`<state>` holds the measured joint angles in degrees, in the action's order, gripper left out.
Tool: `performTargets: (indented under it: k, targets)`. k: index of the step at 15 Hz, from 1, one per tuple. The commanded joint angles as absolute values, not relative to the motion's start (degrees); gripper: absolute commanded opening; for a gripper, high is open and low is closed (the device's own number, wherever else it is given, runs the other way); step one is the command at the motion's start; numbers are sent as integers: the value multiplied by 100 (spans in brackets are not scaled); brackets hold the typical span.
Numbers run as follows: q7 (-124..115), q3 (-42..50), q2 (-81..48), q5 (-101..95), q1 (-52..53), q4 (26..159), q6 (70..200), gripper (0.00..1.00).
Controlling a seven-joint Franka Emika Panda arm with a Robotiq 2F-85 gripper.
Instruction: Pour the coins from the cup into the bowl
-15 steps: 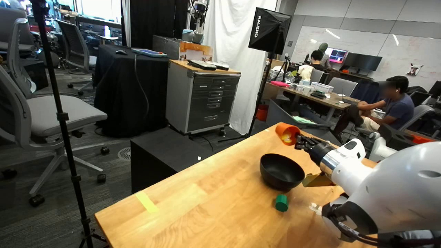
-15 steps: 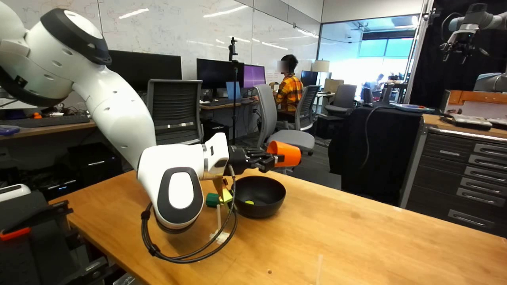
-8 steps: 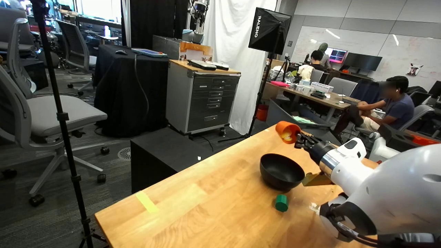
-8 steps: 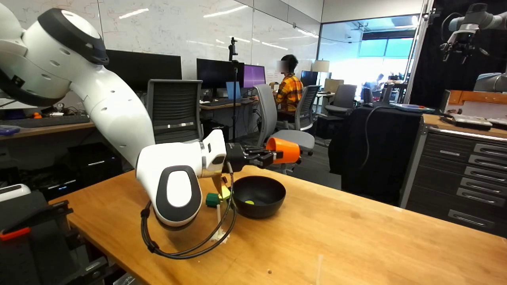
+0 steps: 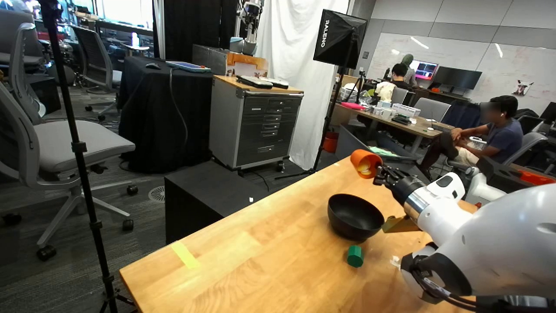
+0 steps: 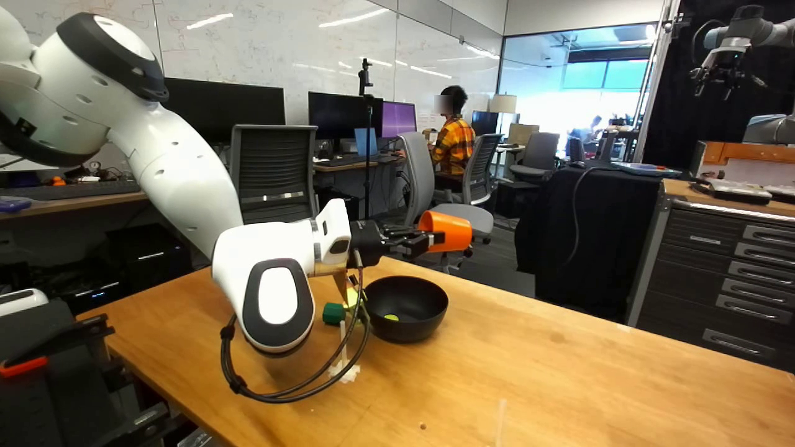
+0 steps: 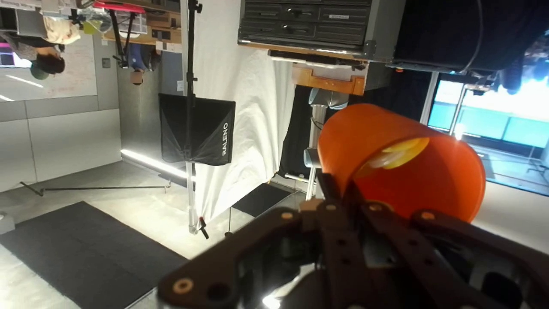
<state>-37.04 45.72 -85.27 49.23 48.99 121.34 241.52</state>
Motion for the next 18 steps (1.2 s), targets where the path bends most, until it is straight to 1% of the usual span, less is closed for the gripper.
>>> performTargets:
  k: [1,18]
  targets:
    - [-3436,4642,-8527,5261,5022,12228,24287,4]
    - [-2665,4628,-8527,5563,5032,12327,24286,5]
